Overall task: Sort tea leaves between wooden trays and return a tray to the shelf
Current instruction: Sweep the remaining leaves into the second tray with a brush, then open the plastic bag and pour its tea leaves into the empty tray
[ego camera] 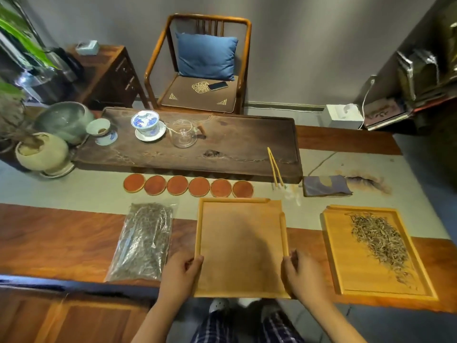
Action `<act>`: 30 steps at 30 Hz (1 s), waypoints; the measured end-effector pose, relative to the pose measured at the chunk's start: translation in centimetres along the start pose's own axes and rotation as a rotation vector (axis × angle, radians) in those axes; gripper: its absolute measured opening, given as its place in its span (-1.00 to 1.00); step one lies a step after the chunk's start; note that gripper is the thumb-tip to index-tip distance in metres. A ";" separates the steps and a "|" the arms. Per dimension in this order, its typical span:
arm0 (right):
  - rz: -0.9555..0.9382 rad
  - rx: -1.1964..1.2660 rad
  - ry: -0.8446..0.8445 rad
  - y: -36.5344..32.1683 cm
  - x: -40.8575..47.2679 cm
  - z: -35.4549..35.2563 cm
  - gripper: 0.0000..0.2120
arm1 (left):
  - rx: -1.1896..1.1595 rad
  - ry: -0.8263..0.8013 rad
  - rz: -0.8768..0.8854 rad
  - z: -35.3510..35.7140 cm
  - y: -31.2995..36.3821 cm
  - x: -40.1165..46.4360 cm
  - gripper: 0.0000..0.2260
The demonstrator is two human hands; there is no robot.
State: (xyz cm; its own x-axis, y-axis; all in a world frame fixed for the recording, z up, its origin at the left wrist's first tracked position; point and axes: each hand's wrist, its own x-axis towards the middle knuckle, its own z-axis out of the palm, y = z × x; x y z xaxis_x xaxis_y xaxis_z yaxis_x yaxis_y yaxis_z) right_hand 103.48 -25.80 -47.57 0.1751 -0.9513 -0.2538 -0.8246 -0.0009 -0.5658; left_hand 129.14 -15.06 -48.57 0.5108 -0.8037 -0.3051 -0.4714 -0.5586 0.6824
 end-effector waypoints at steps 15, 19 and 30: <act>0.081 -0.136 -0.043 3.0 3.7 2.4 -0.92 | -0.022 0.092 -0.038 5.1 -0.7 3.4 -0.96; 0.110 -0.117 -0.042 3.8 4.2 2.5 -0.92 | -0.027 0.073 -0.035 5.9 -0.3 4.3 -0.94; 0.090 -0.099 -0.088 4.1 4.8 2.3 -0.95 | 0.142 -0.016 -0.054 6.1 0.6 4.8 -0.83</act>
State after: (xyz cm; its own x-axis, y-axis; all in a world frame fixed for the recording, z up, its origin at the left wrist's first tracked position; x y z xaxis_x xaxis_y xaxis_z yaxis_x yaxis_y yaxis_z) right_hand 102.13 -29.69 -52.89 0.1406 -0.9183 -0.3700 -0.8871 0.0491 -0.4589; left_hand 126.94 -20.49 -53.68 0.5267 -0.7746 -0.3502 -0.5411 -0.6232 0.5647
